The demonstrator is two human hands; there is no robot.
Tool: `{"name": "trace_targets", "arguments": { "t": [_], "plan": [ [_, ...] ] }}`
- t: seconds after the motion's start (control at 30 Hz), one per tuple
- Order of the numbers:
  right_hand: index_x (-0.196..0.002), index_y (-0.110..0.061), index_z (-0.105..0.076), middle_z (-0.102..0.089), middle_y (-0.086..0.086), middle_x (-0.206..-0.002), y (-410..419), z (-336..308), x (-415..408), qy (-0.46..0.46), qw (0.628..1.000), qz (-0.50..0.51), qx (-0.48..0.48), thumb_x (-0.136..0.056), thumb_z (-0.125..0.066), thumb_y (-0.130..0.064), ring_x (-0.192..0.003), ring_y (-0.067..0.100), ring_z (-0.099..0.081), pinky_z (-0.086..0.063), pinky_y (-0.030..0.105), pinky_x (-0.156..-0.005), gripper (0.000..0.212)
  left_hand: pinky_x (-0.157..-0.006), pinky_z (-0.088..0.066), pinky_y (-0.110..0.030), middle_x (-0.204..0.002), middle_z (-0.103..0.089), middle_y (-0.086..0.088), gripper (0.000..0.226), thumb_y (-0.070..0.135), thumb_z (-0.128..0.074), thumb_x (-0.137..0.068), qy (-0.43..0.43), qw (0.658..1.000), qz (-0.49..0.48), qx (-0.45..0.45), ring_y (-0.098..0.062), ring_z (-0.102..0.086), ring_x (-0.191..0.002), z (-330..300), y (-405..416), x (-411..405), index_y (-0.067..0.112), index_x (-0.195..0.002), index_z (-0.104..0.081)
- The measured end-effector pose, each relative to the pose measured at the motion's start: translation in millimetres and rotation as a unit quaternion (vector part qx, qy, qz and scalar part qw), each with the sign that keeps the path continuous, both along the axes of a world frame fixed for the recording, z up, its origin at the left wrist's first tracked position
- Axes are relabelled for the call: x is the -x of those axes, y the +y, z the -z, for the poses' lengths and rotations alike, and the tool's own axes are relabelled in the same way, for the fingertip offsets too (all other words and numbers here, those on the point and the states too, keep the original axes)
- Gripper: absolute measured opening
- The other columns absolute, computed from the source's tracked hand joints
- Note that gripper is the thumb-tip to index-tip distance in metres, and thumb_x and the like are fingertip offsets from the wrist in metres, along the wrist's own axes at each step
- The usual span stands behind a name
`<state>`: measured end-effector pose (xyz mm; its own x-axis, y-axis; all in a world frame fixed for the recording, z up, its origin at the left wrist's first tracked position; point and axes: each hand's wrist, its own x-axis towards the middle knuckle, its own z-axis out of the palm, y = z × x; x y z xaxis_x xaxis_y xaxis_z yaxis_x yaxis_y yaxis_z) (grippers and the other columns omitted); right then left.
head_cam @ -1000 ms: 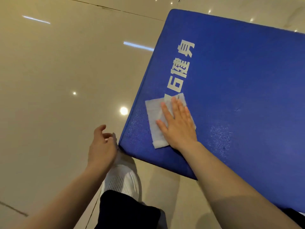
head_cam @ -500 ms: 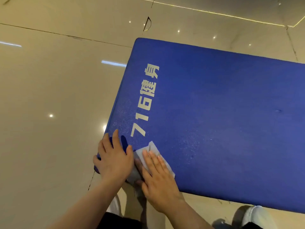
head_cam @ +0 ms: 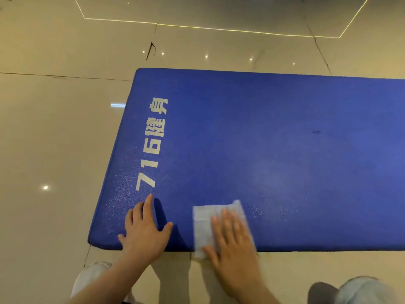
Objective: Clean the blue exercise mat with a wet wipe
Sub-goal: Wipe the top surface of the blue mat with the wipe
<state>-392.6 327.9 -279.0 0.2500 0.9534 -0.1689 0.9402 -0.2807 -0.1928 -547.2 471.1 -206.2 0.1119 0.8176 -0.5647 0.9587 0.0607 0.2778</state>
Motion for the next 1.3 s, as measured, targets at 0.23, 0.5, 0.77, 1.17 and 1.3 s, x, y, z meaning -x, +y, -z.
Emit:
{"name": "trace_targets", "arguments": {
  "t": [0.23, 0.5, 0.77, 1.17, 1.3],
  "plan": [
    [-0.155, -0.023, -0.017, -0.002, 0.002, -0.162, 80.0, -5.8, 44.7, 0.032, 0.986, -0.163, 0.011, -0.099, 0.006, -0.052, -0.150, 0.022, 0.000, -0.004, 0.049, -0.118, 0.067, -0.115, -0.021, -0.056, -0.155, -0.017, -0.004, 0.058, 0.033, -0.046, -0.099, -0.023, 0.999, -0.037, -0.007, -0.031, -0.012, -0.144, 10.3, 13.8, 0.0, 0.028, -0.150, -0.019],
    [-0.157, -0.021, -0.015, -0.010, 0.008, -0.163, 74.8, -9.6, -4.5, -0.015, 0.996, -0.078, 0.043, -0.100, -0.013, -0.063, -0.150, 0.027, -0.009, -0.007, 0.044, -0.120, 0.071, -0.117, -0.016, -0.055, -0.156, -0.017, -0.003, 0.058, 0.025, -0.054, -0.096, -0.064, 0.995, -0.073, 0.035, -0.032, -0.012, -0.144, 3.0, 26.2, 1.8, 0.028, -0.147, -0.026],
    [-0.156, -0.030, 0.002, 0.013, 0.002, -0.163, 49.4, -39.4, -9.1, 0.059, 0.971, -0.169, 0.159, -0.083, 0.002, -0.083, -0.149, 0.024, 0.015, 0.000, 0.047, -0.120, 0.090, -0.115, -0.020, -0.056, -0.154, -0.019, -0.003, 0.056, 0.031, -0.057, -0.095, -0.072, 0.995, -0.057, 0.027, -0.032, -0.011, -0.142, -4.1, 22.7, 4.8, 0.027, -0.145, -0.031],
    [-0.143, -0.032, -0.033, -0.030, -0.009, -0.149, 80.7, -135.2, -108.8, -0.030, 0.903, -0.283, 0.322, -0.101, -0.044, -0.041, -0.123, 0.016, -0.047, -0.048, 0.036, -0.095, 0.045, -0.101, -0.029, -0.039, -0.143, -0.035, -0.001, 0.049, 0.040, -0.056, -0.093, -0.012, 0.958, 0.230, -0.171, -0.024, -0.035, -0.130, 18.3, -2.4, -31.0, 0.023, -0.137, -0.044],
    [-0.144, -0.031, -0.035, -0.034, -0.008, -0.147, 85.5, -120.4, -104.2, 0.049, 0.943, -0.178, 0.278, -0.100, -0.049, -0.037, -0.115, 0.018, -0.053, -0.046, 0.033, -0.092, 0.047, -0.103, -0.028, -0.038, -0.132, -0.041, 0.003, 0.026, 0.043, -0.056, -0.095, 0.013, 0.977, 0.189, -0.098, -0.021, -0.035, -0.126, 13.7, 4.7, -48.1, 0.026, -0.114, -0.060]
  ]
}}
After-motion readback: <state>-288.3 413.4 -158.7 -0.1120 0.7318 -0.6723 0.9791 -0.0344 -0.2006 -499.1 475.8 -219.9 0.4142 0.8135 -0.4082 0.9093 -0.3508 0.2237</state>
